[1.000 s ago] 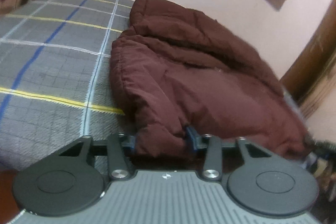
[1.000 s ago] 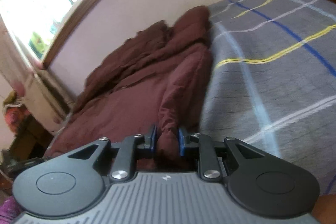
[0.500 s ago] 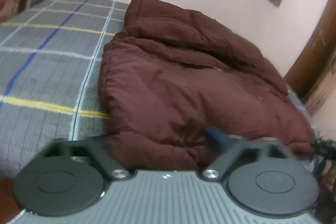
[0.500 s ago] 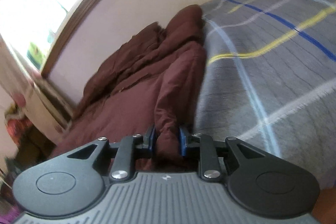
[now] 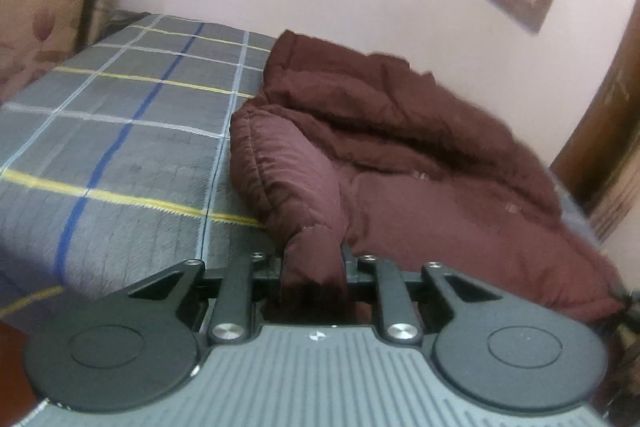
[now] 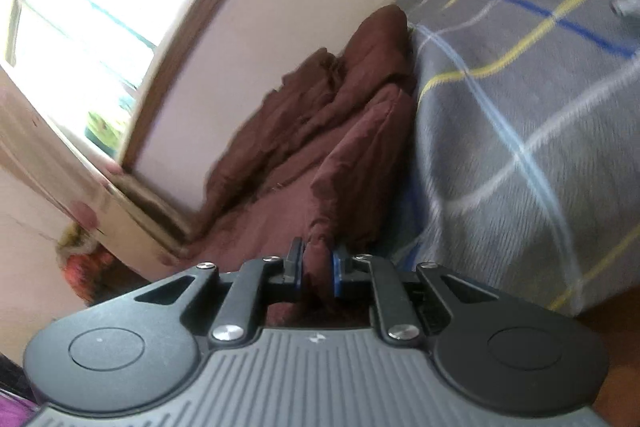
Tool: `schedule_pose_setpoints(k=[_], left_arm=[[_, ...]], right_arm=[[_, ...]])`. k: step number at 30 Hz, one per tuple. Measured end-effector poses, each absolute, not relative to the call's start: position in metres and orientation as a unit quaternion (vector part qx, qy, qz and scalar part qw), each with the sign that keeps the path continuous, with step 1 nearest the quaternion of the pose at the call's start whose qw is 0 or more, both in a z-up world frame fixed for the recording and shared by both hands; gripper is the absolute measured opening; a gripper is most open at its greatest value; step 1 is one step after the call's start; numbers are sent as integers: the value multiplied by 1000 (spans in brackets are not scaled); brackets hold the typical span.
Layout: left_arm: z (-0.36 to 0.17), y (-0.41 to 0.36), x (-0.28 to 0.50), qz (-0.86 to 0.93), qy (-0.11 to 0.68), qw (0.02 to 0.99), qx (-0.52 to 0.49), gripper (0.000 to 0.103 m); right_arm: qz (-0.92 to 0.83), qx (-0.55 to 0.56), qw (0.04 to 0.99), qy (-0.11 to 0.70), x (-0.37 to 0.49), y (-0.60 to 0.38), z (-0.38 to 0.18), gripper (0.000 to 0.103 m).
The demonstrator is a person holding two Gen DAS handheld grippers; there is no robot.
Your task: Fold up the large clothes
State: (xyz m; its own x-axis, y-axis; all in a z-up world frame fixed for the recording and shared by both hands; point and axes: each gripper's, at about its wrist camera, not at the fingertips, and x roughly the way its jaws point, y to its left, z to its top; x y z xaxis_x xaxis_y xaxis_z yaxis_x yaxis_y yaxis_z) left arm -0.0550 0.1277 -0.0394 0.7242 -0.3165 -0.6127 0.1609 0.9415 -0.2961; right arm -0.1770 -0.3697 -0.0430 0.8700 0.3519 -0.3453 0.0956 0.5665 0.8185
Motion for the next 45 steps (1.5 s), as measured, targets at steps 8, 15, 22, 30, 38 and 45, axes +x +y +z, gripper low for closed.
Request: schedule_pose_setpoints(k=[8,15,22,30,38,45], left_arm=[[13,132,-76,-128,274,939,-165,21],[49,118,-40,-121,208,954,-182,21],[70,96,38,-95,159,970,-158,20],[40,73,147,-48,182,970,-157,22],[-12,71,207,-34,213,963,-164,56],[-2,84,176,7,128,979,-156,103]], right_arm=[[116,504,839,170,-181,-357,-6,12],[124,479,860,122,-132,-375,35,13],[93,484,864,99,-60,-411,51,13],[21,525,840,133,44,-449,10,13],[-38,543,820,178,109,-457,-59,12],[-32,577,806,128,101,-458,-64,30]])
